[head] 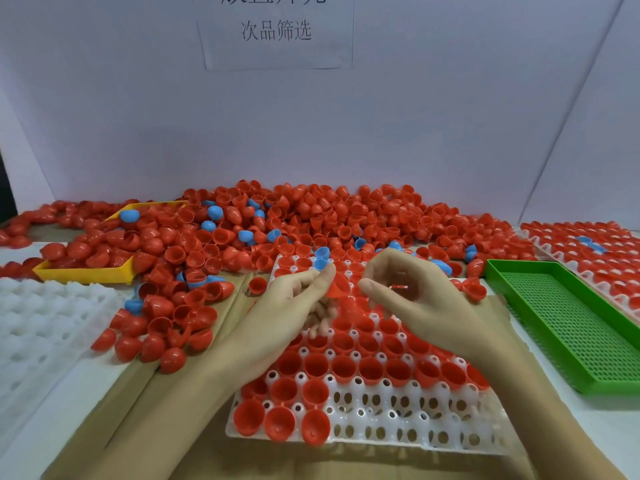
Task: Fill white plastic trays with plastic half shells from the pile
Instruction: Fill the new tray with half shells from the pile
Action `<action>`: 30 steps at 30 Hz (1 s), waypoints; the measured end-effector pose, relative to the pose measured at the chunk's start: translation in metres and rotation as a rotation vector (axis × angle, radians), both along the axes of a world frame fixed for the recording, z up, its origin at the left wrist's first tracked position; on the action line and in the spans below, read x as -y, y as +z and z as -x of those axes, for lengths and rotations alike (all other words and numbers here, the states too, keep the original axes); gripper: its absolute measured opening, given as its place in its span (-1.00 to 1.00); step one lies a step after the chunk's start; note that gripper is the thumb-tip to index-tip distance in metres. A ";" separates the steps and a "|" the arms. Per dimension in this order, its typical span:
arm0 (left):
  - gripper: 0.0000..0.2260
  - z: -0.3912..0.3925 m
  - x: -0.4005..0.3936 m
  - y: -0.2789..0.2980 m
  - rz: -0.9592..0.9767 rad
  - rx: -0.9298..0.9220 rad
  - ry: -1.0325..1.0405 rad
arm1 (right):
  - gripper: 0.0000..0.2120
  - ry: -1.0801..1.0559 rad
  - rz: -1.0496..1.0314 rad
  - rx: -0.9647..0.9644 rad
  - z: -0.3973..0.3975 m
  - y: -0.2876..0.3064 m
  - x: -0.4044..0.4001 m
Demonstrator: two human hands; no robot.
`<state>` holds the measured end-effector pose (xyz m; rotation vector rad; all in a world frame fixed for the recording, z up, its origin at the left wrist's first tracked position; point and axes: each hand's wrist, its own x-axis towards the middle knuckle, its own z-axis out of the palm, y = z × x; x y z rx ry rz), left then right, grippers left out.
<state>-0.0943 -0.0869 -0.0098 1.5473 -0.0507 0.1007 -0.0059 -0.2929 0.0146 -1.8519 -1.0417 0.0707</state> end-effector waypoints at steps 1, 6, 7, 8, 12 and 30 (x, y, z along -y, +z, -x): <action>-0.58 -0.001 -0.001 -0.001 0.007 -0.011 -0.001 | -0.92 0.042 -0.004 -0.013 0.001 0.001 0.001; -0.54 -0.001 -0.001 -0.003 0.026 -0.026 -0.064 | -0.72 0.107 0.081 0.103 0.005 -0.002 -0.002; -0.54 -0.001 0.000 -0.002 0.012 -0.027 -0.061 | -0.73 0.084 0.088 0.130 0.006 -0.004 -0.003; -0.55 -0.001 0.000 -0.002 -0.008 -0.026 -0.048 | -0.75 0.061 0.096 0.155 0.006 -0.005 -0.004; -0.56 -0.003 -0.005 0.001 -0.054 -0.011 0.101 | -0.82 0.107 0.142 0.065 0.006 0.003 0.002; -0.53 -0.007 -0.016 0.002 -0.129 0.034 0.162 | -0.80 0.372 0.739 0.099 0.045 0.007 -0.010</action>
